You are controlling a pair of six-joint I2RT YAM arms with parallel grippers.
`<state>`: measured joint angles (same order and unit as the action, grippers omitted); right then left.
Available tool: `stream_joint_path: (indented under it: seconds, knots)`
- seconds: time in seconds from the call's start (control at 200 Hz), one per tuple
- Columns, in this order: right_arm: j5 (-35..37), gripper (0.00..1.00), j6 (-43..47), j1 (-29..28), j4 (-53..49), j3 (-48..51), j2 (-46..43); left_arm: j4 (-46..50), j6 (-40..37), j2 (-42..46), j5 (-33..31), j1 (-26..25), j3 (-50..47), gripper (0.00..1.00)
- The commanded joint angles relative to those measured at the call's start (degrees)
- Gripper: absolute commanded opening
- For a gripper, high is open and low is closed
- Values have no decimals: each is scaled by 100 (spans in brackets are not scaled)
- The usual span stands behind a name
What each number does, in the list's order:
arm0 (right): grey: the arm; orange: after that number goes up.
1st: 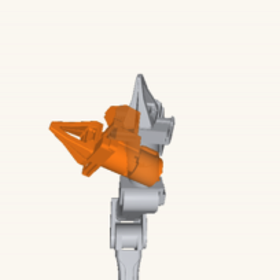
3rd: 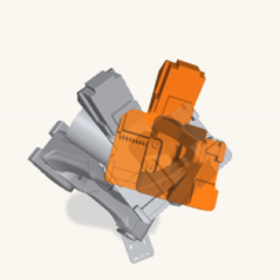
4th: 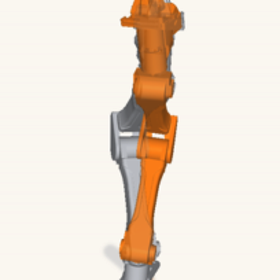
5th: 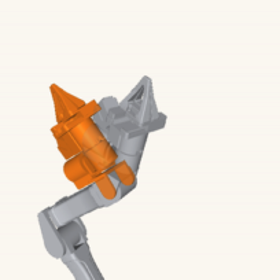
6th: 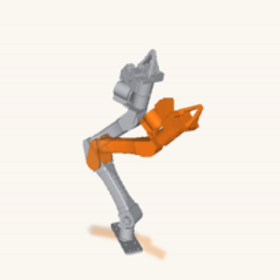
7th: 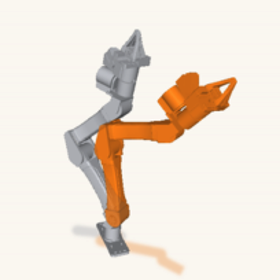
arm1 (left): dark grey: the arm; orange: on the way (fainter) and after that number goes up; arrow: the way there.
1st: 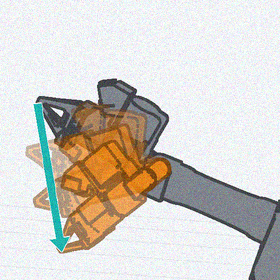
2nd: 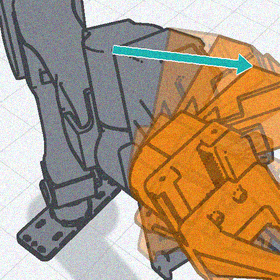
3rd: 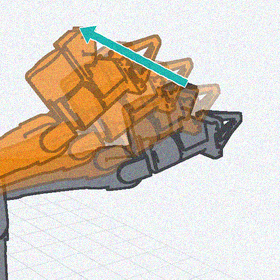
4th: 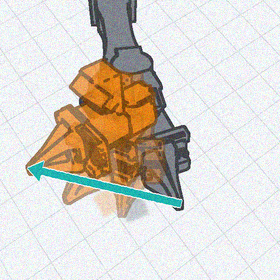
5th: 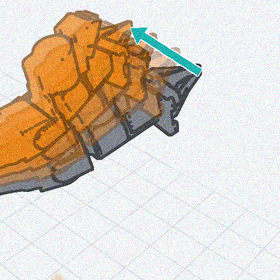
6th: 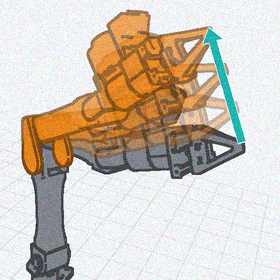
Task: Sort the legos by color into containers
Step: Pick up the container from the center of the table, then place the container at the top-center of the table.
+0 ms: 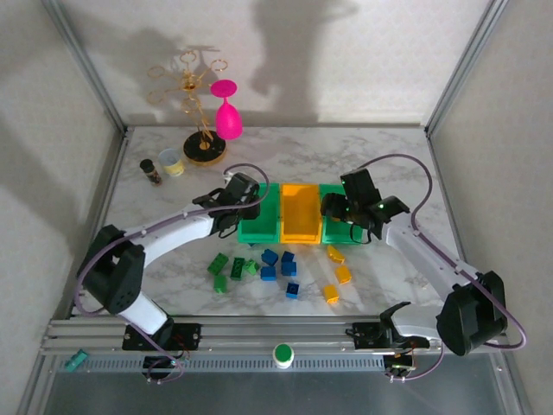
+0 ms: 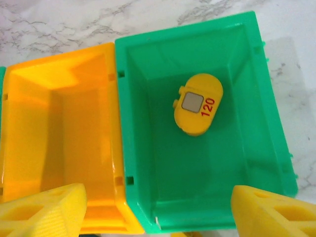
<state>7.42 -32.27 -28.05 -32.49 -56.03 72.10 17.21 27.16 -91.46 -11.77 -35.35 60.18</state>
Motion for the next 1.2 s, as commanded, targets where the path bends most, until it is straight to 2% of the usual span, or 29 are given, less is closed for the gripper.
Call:
stream_joint_path:
  seconds: [0.0, 0.16, 0.29, 0.556, 0.836, 1.196]
  knots:
    - [23, 78, -152, -65, -405, 208, -269, 397, -87, -150, -252, 37, 163, 59]
    - [-52, 79, -263, -102, -467, 420, -441, 370, -107, -354, -326, 38, 171, 43]
    - [-105, 80, -328, -151, -512, 562, -458, 376, -149, -404, -309, 37, 339, 24]
    - [-221, 82, -428, -270, -609, 751, -513, 529, -256, -552, -362, 77, 795, 2]
    - [-196, 82, -648, -517, -764, 1006, -646, 383, -469, -884, -26, 286, 1548, 0]
    - [-203, 74, -728, -544, -468, 1393, -267, -198, -844, -2084, 653, 737, 2205, 0]
